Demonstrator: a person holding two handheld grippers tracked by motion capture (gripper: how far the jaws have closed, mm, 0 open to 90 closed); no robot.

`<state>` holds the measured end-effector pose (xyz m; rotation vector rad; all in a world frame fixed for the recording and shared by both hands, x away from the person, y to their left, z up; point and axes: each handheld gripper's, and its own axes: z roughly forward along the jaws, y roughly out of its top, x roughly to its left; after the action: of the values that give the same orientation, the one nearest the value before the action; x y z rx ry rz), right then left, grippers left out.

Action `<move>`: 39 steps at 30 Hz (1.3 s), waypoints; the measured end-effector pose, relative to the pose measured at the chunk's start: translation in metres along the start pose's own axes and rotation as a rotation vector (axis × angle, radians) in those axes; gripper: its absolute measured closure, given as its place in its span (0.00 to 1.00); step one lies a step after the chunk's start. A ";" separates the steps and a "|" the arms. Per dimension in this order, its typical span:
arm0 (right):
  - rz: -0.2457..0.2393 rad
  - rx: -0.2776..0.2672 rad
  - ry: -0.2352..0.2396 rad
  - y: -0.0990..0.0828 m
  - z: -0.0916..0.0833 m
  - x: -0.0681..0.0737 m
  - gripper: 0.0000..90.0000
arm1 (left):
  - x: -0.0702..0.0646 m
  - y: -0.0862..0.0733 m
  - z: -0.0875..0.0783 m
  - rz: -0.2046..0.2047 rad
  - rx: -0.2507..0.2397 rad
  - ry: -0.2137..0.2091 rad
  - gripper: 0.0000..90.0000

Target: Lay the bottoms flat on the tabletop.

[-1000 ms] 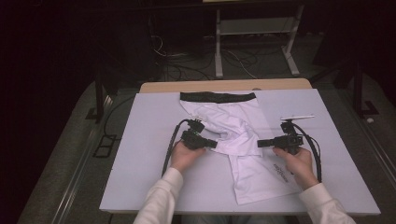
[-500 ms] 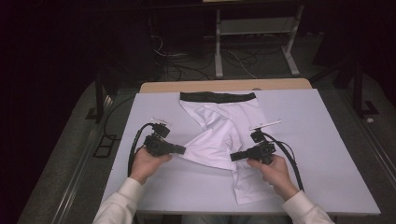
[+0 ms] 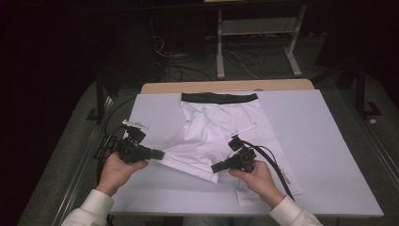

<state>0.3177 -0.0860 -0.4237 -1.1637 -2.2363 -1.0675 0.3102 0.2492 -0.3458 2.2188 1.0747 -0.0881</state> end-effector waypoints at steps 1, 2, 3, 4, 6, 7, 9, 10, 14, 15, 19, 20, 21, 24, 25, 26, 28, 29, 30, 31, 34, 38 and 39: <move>-0.005 0.005 0.002 0.000 0.002 0.002 0.96 | -0.001 -0.001 -0.003 0.007 0.003 0.005 0.98; -0.008 0.012 0.007 0.000 0.004 0.003 0.96 | -0.002 -0.004 -0.005 0.007 0.007 0.002 0.98; -0.009 0.018 0.009 0.000 0.007 0.004 0.96 | -0.003 -0.007 -0.006 0.008 0.014 0.002 0.98; -0.010 0.023 0.015 0.000 0.009 0.005 0.96 | -0.004 -0.010 -0.007 0.012 0.024 0.005 0.98; -0.018 0.035 0.023 -0.002 0.014 0.007 0.96 | -0.004 -0.019 -0.009 0.010 0.041 0.013 0.98; -0.015 0.044 0.027 -0.002 0.017 0.009 0.96 | -0.002 -0.023 -0.009 0.006 0.048 0.015 0.98; -0.021 0.056 0.036 -0.003 0.024 0.011 0.96 | 0.001 -0.032 -0.008 -0.006 0.063 0.020 0.98; -0.020 0.062 0.040 -0.003 0.027 0.012 0.96 | 0.004 -0.036 -0.008 -0.014 0.070 0.022 0.98; -0.026 0.090 0.054 -0.005 0.042 0.017 0.96 | 0.017 -0.049 -0.005 -0.049 0.088 0.041 0.98; -0.030 0.096 0.055 -0.005 0.045 0.018 0.96 | 0.021 -0.052 -0.004 -0.065 0.090 0.043 0.98; -0.033 0.114 0.069 -0.005 0.056 0.022 0.97 | 0.039 -0.059 -0.002 -0.125 0.108 0.029 0.98; -0.035 0.117 0.069 -0.005 0.058 0.023 0.97 | 0.042 -0.061 -0.001 -0.136 0.111 0.027 0.98; -0.038 0.120 0.070 -0.005 0.060 0.024 0.97 | 0.044 -0.062 -0.001 -0.145 0.114 0.024 0.98; -0.042 0.130 0.073 -0.005 0.065 0.027 0.97 | 0.048 -0.064 0.001 -0.155 0.140 0.019 0.98; -0.041 0.133 0.076 -0.005 0.066 0.029 0.97 | 0.049 -0.065 0.001 -0.156 0.148 0.017 0.98; -0.040 0.138 0.076 -0.005 0.067 0.030 0.97 | 0.049 -0.065 0.001 -0.157 0.155 0.012 0.98; -0.045 0.142 0.079 -0.006 0.069 0.031 0.97 | 0.050 -0.067 0.001 -0.155 0.165 0.011 0.98; -0.045 0.148 0.081 -0.006 0.070 0.032 0.97 | 0.050 -0.067 0.000 -0.158 0.166 0.007 0.98; -0.046 0.150 0.081 -0.007 0.071 0.032 0.97 | 0.050 -0.067 0.000 -0.159 0.168 0.006 0.98; -0.048 0.150 0.082 -0.007 0.072 0.033 0.97 | 0.051 -0.068 0.000 -0.160 0.171 0.005 0.98; -0.049 0.153 0.084 -0.008 0.074 0.034 0.97 | 0.051 -0.068 -0.001 -0.160 0.171 0.008 0.98; -0.042 0.153 0.088 -0.007 0.077 0.034 0.97 | 0.052 -0.066 -0.006 -0.161 0.155 0.017 0.98; -0.040 0.151 0.089 -0.007 0.078 0.034 0.97 | 0.053 -0.066 -0.006 -0.161 0.159 0.022 0.98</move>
<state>0.2922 -0.0109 -0.4544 -0.9939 -2.2361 -0.9283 0.2960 0.3175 -0.3937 2.2735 1.2977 -0.2266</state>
